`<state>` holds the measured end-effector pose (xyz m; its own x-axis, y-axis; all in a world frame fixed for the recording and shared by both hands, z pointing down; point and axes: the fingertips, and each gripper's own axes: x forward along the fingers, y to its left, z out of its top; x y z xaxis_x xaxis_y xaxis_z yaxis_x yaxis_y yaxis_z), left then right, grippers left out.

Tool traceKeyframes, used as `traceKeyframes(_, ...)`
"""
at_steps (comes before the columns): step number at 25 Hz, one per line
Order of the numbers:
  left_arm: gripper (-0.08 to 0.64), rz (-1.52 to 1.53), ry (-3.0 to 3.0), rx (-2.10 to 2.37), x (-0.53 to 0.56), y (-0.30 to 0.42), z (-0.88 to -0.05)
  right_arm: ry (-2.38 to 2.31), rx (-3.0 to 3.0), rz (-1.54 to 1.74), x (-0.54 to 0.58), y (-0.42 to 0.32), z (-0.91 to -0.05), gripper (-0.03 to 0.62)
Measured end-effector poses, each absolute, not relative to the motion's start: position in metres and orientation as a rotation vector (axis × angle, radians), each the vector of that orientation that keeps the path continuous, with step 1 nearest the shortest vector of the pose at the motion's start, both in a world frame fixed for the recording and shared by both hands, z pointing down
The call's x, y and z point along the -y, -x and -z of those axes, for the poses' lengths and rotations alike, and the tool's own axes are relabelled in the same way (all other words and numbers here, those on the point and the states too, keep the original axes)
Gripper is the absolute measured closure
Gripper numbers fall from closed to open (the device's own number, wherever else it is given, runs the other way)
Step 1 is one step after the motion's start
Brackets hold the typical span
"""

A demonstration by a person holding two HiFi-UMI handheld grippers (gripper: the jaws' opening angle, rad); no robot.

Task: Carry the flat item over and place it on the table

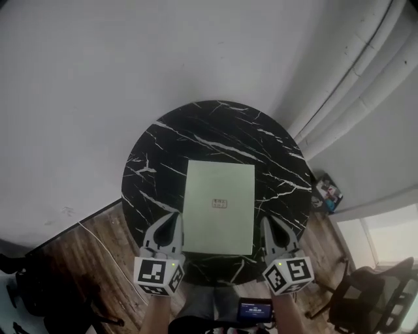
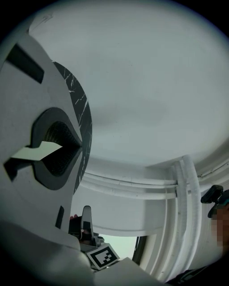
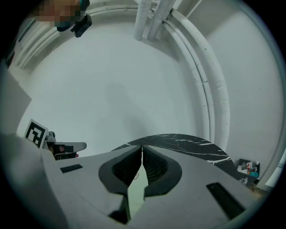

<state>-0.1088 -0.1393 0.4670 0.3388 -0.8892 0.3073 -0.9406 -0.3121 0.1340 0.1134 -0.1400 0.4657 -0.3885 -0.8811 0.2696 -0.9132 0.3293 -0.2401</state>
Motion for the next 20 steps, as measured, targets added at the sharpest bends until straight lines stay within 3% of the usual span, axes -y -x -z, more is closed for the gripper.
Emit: traceKeyframes(20,0.548,-0.159,-2.423,1.74,0.108,0.113,-0.361,-1.751,2.624,-0.434,0.118,-0.118,-0.37,0.571)
